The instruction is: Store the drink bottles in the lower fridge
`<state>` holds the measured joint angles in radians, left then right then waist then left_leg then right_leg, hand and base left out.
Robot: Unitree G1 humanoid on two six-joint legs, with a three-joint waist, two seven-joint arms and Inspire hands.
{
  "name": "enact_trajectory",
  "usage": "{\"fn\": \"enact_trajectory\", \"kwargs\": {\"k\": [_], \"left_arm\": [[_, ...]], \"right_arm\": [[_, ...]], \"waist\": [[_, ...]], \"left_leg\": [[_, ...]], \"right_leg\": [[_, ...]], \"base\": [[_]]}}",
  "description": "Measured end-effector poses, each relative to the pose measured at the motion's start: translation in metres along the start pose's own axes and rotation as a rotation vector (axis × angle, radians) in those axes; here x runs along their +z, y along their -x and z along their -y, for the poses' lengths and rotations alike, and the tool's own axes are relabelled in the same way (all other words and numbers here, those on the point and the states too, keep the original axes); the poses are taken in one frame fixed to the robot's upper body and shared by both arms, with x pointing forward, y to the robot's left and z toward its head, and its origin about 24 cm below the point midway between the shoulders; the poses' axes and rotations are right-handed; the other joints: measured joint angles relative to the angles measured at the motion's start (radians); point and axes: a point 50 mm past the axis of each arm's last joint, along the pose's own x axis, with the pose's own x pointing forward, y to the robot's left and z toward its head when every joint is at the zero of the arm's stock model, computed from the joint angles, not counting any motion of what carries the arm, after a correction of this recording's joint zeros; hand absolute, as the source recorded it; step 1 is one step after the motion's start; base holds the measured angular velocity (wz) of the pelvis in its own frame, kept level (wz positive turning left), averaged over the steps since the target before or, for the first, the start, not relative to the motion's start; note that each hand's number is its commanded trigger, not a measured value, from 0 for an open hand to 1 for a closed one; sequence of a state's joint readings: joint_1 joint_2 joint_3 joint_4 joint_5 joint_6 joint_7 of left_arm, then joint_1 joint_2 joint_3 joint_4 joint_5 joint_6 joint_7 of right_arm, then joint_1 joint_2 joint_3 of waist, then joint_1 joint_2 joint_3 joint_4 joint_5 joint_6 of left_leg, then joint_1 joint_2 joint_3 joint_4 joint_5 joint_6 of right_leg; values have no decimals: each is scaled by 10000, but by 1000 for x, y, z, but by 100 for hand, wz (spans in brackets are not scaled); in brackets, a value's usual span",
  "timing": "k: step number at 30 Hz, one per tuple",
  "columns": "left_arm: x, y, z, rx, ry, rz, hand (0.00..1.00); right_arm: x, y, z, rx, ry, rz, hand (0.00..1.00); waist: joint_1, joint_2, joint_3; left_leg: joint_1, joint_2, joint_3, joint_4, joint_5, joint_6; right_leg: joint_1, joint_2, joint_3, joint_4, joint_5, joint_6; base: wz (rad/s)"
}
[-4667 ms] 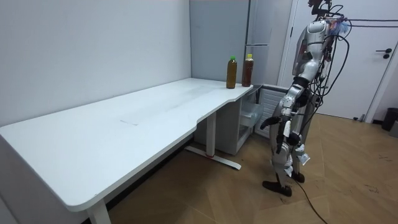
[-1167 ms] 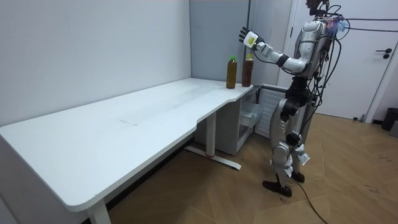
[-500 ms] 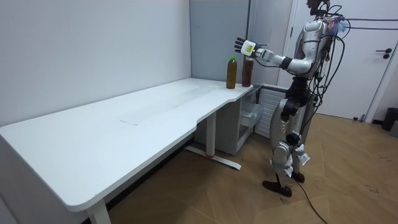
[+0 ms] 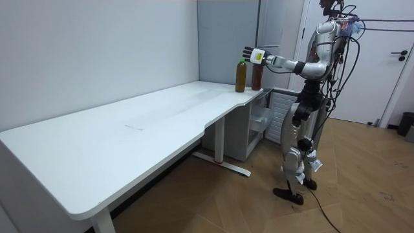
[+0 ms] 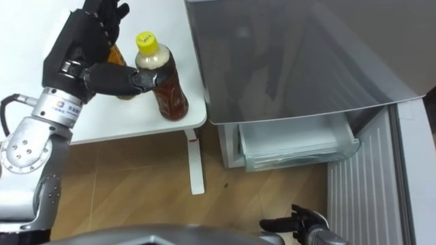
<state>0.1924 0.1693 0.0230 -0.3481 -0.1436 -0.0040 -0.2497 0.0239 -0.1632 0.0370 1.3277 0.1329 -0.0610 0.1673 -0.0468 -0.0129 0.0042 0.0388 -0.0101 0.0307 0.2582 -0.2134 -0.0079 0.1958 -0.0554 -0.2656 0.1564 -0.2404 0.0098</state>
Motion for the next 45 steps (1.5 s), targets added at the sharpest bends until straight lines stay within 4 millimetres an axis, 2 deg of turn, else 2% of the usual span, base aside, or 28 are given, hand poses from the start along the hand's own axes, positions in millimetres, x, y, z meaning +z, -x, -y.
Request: {"fn": "enact_trajectory", "kwargs": {"k": [8,24,31,45], "left_arm": [[-6,0,6,-326,165,-283,0],[-7,0,9,-669,315,-329,0],[-22,2,8,-607,629,-1002,0],[-28,-2,6,-578,694,-1223,0]], "right_arm": [[0,0,-1,205,-22,-89,0],[-1,0,-1,250,-113,-190,0],[1,0,0,247,-84,-147,0],[3,0,0,172,184,-98,0]], "waist": [[-9,-48,13],[-27,-7,-19],[-83,-35,-11],[-97,-28,14]], "left_leg": [[-28,0,17,-1,0,1],[-26,-2,12,-2,-1,1],[-11,-6,13,-12,-1,1],[27,-6,11,-15,-1,1]], "right_leg": [[-40,-5,26,-12,0,1],[-43,-3,37,-13,0,1],[-42,0,138,-3,0,1],[-23,-1,170,-4,0,0]], "base": [[0],[0],[0],[0]]}}
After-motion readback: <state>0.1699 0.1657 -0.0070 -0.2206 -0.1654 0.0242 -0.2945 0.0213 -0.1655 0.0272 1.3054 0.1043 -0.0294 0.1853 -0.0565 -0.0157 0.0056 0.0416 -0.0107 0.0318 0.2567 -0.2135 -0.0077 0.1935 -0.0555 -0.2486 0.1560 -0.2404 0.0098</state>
